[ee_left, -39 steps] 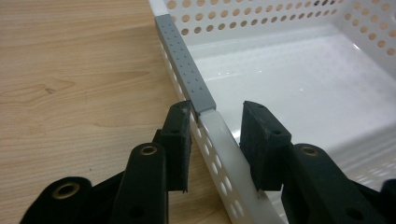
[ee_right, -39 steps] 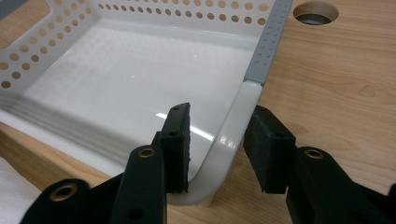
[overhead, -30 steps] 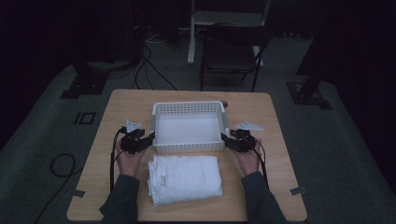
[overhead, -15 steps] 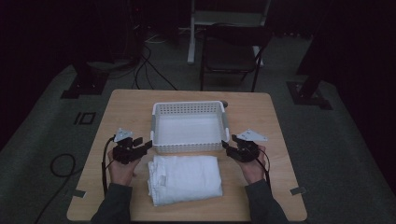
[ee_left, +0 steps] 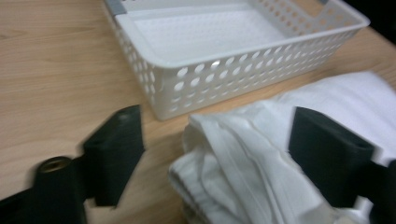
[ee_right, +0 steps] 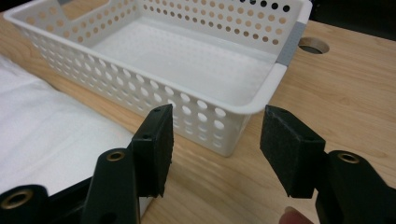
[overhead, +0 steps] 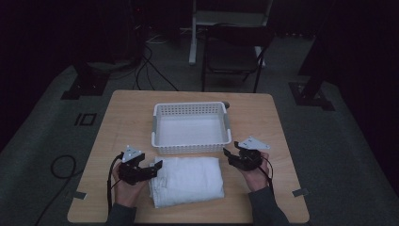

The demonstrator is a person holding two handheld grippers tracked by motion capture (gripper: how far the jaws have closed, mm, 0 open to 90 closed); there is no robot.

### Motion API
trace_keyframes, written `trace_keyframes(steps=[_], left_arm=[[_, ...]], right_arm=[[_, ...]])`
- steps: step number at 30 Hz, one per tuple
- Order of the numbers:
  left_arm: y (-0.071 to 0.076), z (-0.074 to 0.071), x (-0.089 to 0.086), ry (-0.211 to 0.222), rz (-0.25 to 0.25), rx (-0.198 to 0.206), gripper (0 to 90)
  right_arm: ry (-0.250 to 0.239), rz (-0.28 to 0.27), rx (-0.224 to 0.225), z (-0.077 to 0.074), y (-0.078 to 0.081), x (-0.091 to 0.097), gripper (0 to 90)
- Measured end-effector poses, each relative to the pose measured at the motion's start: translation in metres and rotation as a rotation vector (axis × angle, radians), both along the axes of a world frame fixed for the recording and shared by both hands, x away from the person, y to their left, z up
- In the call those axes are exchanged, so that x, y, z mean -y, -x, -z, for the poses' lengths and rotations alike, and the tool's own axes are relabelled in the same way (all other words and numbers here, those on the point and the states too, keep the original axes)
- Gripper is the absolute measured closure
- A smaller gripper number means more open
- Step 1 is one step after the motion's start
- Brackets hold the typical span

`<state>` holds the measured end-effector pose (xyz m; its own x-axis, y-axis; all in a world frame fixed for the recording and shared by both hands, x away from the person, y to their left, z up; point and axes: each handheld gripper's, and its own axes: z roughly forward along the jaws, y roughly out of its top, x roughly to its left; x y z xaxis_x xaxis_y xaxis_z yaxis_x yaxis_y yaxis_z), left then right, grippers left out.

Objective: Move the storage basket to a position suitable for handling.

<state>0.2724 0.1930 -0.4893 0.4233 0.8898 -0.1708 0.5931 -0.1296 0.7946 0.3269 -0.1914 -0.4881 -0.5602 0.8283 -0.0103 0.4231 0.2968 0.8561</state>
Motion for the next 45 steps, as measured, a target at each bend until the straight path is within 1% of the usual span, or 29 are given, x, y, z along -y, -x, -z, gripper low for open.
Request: trace_keyframes(steps=[1,2,4,6,7,8,9,12,13,14,15,16,17,23,26,28,30,32,33,35,37,39,40,42,45], left_arm=[[0.003,0.001,0.001,-0.007,-0.001,-0.003,13.8],[0.005,0.002,0.002,-0.010,-0.002,-0.006,13.8],[0.008,0.007,0.004,0.001,0.017,-0.025,13.8],[0.010,0.011,0.005,-0.007,0.017,-0.036,13.8],[0.010,0.014,0.006,-0.010,0.022,-0.049,13.9],[0.010,0.018,0.008,-0.025,0.022,-0.061,13.9],[0.010,0.021,0.010,-0.050,0.019,-0.067,13.9],[0.009,0.030,0.015,-0.084,0.030,-0.080,14.8],[0.007,0.033,0.017,-0.095,0.034,-0.079,17.4],[0.006,0.036,0.018,-0.098,0.032,-0.087,18.0],[0.005,0.038,0.018,-0.082,0.029,-0.098,18.7],[0.005,0.039,0.018,-0.066,0.027,-0.108,21.3],[0.004,0.039,0.019,-0.071,0.025,-0.107,23.6],[-0.002,0.041,0.029,-0.096,-0.005,-0.074,26.2],[-0.006,0.041,0.033,-0.094,-0.009,-0.073,27.1],[-0.008,0.041,0.034,-0.091,-0.009,-0.074,27.6],[-0.009,0.042,0.035,-0.083,-0.010,-0.075,27.8],[-0.011,0.042,0.035,-0.080,-0.008,-0.073,27.9],[-0.011,0.042,0.035,-0.080,-0.008,-0.073,27.9],[-0.012,0.042,0.036,-0.082,-0.006,-0.071,27.9],[-0.014,0.042,0.037,-0.084,-0.009,-0.069,27.9],[-0.015,0.042,0.038,-0.085,-0.010,-0.068,27.9],[-0.015,0.042,0.038,-0.085,-0.010,-0.068,27.9],[-0.016,0.043,0.038,-0.078,-0.011,-0.068,27.9],[-0.018,0.043,0.038,-0.081,-0.013,-0.066,27.9]], right_arm=[[0.003,0.000,-0.001,0.000,0.001,0.000,44.0],[0.002,-0.002,-0.004,0.000,0.002,0.000,44.0],[0.002,-0.005,-0.005,0.001,0.003,-0.001,43.8],[0.002,-0.012,-0.007,0.000,0.005,-0.001,43.5],[0.001,-0.013,-0.007,0.000,0.006,-0.001,43.5],[-0.001,-0.017,-0.004,0.000,0.006,-0.002,43.5],[0.000,-0.018,-0.004,0.000,0.007,-0.002,43.4],[0.004,-0.018,-0.007,0.000,0.009,-0.002,43.3],[0.007,-0.017,-0.008,0.000,0.010,-0.001,43.3],[0.008,-0.015,-0.009,0.001,0.010,-0.001,43.2],[0.007,-0.014,-0.011,0.001,0.010,0.000,43.2],[0.006,-0.013,-0.011,0.001,0.011,0.000,43.2],[0.005,-0.011,-0.010,0.001,0.011,0.001,43.2],[0.000,-0.006,-0.006,-0.001,0.012,0.001,43.2],[0.000,-0.010,-0.019,0.000,0.013,0.000,43.1],[-0.012,-0.017,-0.039,0.000,0.014,-0.001,41.7],[-0.041,-0.026,-0.073,0.000,0.017,-0.004,37.5],[-0.070,-0.058,-0.111,0.004,0.021,-0.009,32.0],[-0.065,-0.073,-0.125,0.007,0.024,-0.013,30.2],[-0.021,-0.090,-0.137,0.014,0.030,-0.021,28.7],[0.012,-0.101,-0.152,0.020,0.034,-0.026,28.7],[0.045,-0.114,-0.177,0.025,0.036,-0.029,29.0],[0.045,-0.114,-0.177,0.025,0.036,-0.029,29.0],[0.099,-0.124,-0.183,0.027,0.041,-0.031,30.5],[0.111,-0.113,-0.183,0.031,0.040,-0.032,30.6]])
